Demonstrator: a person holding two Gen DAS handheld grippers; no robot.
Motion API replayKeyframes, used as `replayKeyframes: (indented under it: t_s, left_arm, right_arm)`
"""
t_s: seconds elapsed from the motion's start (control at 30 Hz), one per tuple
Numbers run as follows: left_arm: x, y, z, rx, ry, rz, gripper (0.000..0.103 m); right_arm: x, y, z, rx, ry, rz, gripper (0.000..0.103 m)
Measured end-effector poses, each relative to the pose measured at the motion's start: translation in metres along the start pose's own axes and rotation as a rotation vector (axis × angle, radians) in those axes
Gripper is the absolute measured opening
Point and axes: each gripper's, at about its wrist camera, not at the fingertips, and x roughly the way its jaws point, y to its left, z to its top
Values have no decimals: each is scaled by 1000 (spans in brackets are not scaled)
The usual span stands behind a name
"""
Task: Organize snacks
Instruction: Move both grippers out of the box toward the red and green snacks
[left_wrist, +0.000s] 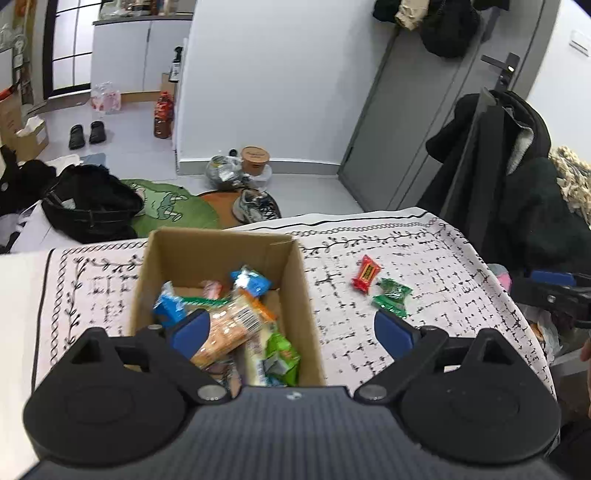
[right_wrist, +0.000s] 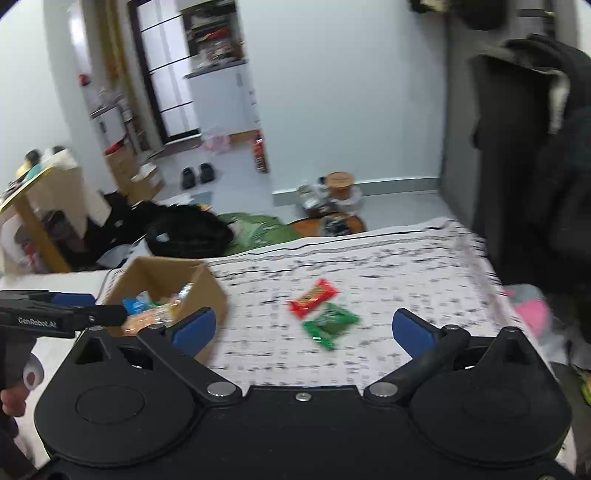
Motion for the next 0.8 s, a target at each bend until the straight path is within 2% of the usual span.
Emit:
replayKeyframes:
  t_s: [0.33, 0.7, 0.8]
  left_arm:
    - [19, -30, 14, 88, 26, -16, 103]
    - [41, -66, 22, 177, 82, -57, 103]
    - [46, -74, 22, 206, 77, -74, 103]
  right_arm:
    - [-19, -30, -12, 84, -57, -64, 103]
    - [-20, -41, -32, 129, -70, -43, 103]
    - [-13, -44, -38, 157, -57, -42, 102]
